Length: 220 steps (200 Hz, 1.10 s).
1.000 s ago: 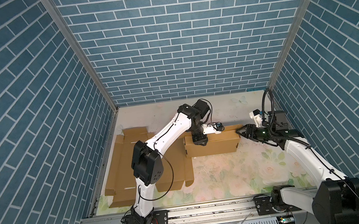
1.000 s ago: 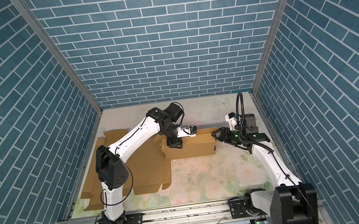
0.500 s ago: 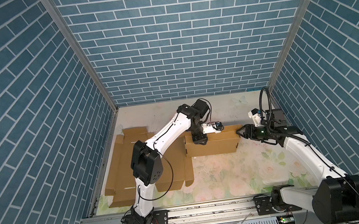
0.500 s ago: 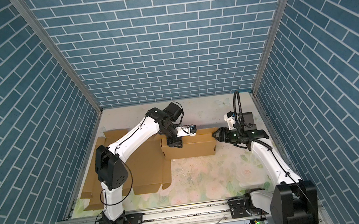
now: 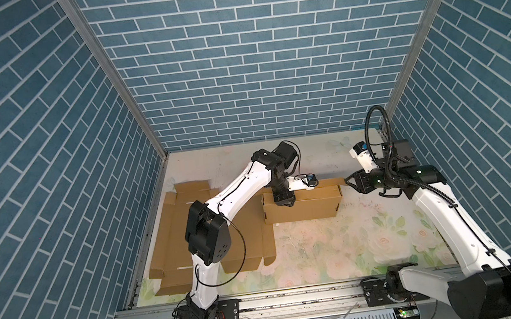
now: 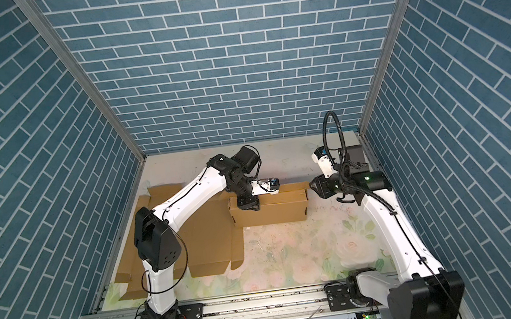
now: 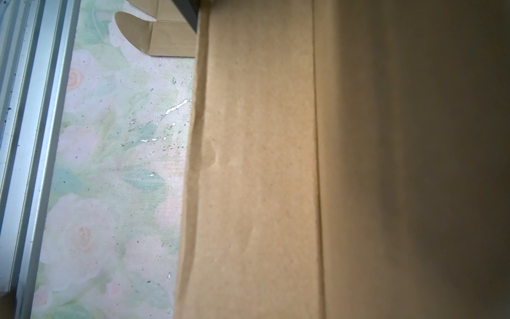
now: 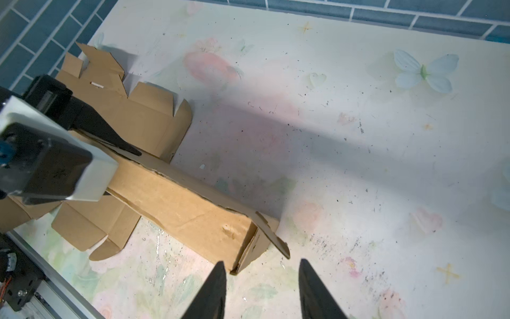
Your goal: Fold the paper box
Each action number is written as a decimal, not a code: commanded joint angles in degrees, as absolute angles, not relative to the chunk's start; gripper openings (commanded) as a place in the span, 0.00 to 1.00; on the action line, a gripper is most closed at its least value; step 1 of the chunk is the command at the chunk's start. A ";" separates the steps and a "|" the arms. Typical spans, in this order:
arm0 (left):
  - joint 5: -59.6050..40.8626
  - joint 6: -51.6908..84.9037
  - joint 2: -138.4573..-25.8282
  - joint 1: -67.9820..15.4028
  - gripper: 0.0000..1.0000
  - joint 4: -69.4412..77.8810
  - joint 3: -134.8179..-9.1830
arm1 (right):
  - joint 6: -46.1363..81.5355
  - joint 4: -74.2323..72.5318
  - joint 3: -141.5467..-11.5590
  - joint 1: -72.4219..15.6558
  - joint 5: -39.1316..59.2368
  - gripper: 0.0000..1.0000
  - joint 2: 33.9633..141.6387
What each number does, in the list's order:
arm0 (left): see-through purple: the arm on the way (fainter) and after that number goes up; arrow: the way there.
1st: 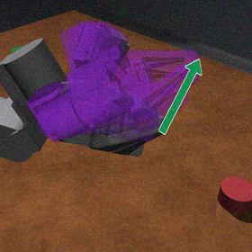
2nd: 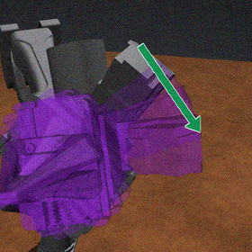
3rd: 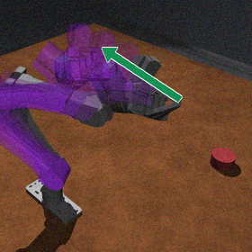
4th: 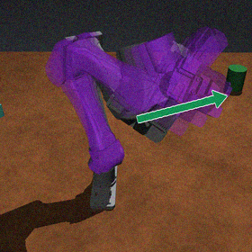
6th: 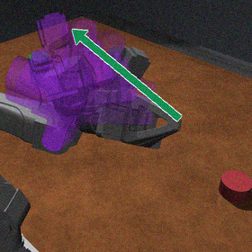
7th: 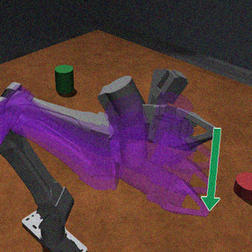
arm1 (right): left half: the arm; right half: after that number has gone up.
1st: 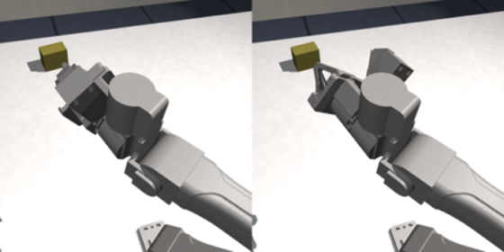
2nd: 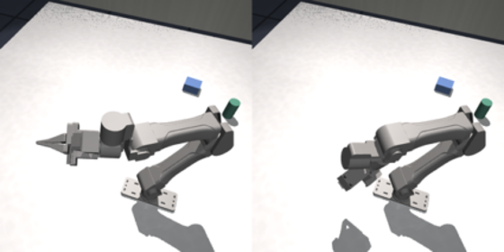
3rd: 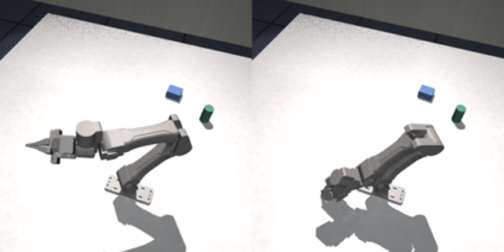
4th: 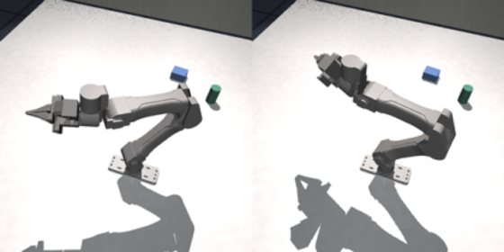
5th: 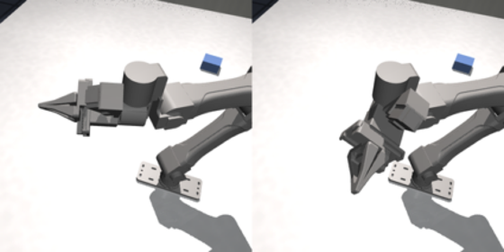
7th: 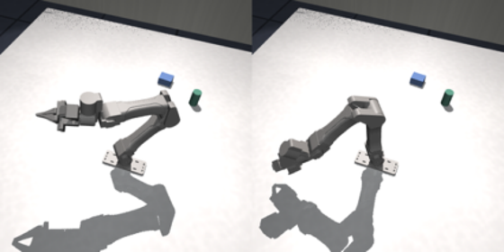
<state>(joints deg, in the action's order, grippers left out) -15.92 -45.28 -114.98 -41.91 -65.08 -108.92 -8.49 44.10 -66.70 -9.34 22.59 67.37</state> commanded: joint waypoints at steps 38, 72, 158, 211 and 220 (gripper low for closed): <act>-16.17 -46.23 -118.04 -41.88 0.50 -63.98 -106.75 | -18.15 49.68 -71.37 -12.73 18.72 0.34 72.06; -16.17 -46.20 -118.14 -41.86 0.49 -63.98 -107.05 | -17.20 48.84 -70.93 -13.78 18.13 0.29 73.67; -16.35 -45.97 -118.48 -41.85 0.48 -63.98 -107.46 | -8.71 48.96 -72.31 -14.52 17.47 0.01 75.40; -16.35 -45.67 -118.40 -41.84 0.47 -64.16 -107.68 | 3.11 49.44 -73.17 -14.54 16.11 0.00 77.17; -16.35 -45.63 -118.48 -41.84 0.47 -64.14 -107.75 | 5.52 48.87 -73.17 -14.50 16.58 0.00 76.93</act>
